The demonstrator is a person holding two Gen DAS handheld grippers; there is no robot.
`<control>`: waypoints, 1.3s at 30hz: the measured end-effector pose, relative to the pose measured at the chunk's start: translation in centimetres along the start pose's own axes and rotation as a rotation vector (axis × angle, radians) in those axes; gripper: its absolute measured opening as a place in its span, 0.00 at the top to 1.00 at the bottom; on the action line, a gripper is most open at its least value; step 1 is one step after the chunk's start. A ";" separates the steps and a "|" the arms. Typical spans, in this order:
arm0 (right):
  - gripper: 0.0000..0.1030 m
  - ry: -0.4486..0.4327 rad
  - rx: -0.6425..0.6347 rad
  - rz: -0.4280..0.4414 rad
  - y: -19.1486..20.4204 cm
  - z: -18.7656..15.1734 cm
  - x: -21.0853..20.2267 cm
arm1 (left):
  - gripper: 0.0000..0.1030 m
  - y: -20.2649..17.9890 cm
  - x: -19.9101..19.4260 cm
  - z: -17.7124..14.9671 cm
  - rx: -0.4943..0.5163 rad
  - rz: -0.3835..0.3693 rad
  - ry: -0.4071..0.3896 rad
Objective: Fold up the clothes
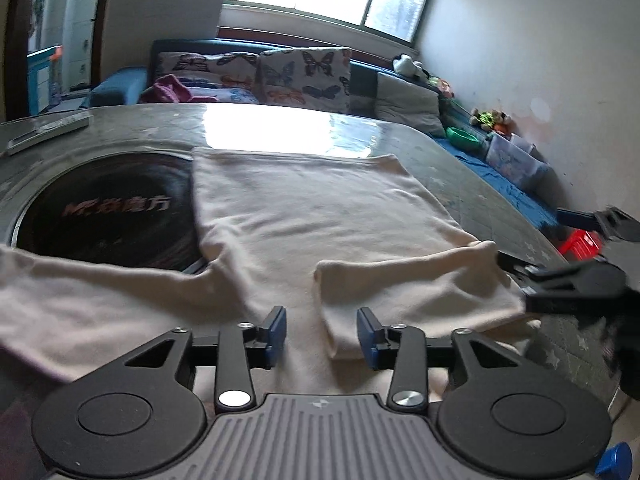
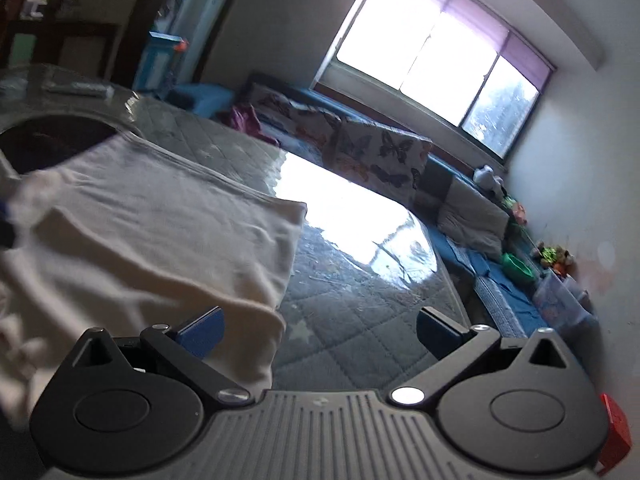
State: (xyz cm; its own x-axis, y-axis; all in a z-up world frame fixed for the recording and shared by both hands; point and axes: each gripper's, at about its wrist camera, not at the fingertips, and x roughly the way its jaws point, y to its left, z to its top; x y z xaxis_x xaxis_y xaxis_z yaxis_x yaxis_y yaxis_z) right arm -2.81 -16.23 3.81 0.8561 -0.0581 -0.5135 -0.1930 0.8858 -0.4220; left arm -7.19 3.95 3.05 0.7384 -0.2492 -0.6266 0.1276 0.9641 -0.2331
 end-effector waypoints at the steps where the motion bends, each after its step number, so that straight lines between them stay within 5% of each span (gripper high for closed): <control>1: 0.00 0.015 0.001 -0.001 0.3 0.2 0.7 | 0.54 0.4 -0.4 -0.1 -0.011 0.008 -0.006; 14: 0.00 0.000 -0.022 0.077 5.7 1.4 1.3 | 0.48 4.3 -3.1 -0.2 -0.110 0.104 -0.057; 24: 0.00 -0.084 -0.117 0.258 11.0 3.0 -1.0 | 0.42 8.1 -4.9 -0.4 -0.195 0.255 -0.098; 34: 0.00 -0.107 -0.043 0.311 8.2 3.4 -3.5 | 0.42 14.6 -6.2 -0.1 -0.396 0.542 -0.144; 39: 0.00 -0.085 -0.014 0.301 6.8 2.2 -4.1 | 0.46 16.5 -5.4 0.1 -0.435 0.580 -0.126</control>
State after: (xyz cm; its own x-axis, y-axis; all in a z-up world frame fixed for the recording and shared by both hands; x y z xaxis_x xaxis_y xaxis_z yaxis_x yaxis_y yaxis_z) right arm -6.55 -8.97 4.74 0.7963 0.2449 -0.5531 -0.4499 0.8510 -0.2709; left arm -9.00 21.16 2.64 0.6813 0.3280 -0.6544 -0.5617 0.8075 -0.1802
